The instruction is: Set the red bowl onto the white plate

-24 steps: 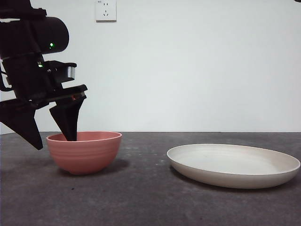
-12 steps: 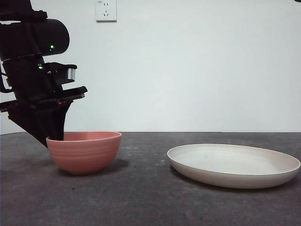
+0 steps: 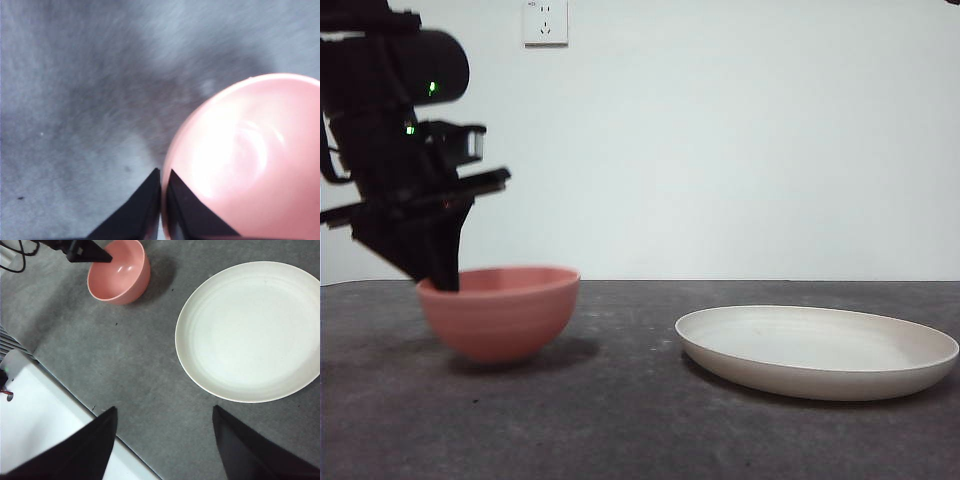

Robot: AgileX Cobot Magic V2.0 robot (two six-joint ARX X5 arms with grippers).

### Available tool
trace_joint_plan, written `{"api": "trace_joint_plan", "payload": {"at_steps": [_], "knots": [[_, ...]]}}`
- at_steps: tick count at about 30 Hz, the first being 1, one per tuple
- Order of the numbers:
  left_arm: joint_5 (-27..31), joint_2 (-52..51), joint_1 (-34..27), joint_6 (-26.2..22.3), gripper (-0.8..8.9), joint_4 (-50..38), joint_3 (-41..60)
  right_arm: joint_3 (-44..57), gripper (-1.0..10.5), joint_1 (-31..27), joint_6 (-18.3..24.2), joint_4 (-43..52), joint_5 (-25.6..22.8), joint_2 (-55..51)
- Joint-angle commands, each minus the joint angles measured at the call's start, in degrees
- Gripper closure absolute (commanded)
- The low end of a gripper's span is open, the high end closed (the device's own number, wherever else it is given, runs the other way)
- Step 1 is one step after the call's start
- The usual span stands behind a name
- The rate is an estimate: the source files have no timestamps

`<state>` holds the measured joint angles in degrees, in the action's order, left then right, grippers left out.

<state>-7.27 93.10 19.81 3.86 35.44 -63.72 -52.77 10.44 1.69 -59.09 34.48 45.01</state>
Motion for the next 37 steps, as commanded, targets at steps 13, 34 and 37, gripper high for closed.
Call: {"api": "trace_joint_plan", "payload": {"at_steps": [13, 34, 37], "knots": [[-1.68, -2.21, 13.0, 7.78, 8.03, -2.69, -13.46, -0.96, 6.4, 0.11, -1.27, 0.35, 0.02, 0.2], [-0.13, 21.97, 24.44, 9.31, 8.03, -4.81, -26.88, -1.05, 6.4, 0.11, -5.92, 0.24, -0.02, -5.95], [0.15, 23.61, 24.96, 9.31, 8.03, -5.09, -26.88, -1.05, 6.4, 0.11, -6.43, 0.13, -0.04, -7.32]]}}
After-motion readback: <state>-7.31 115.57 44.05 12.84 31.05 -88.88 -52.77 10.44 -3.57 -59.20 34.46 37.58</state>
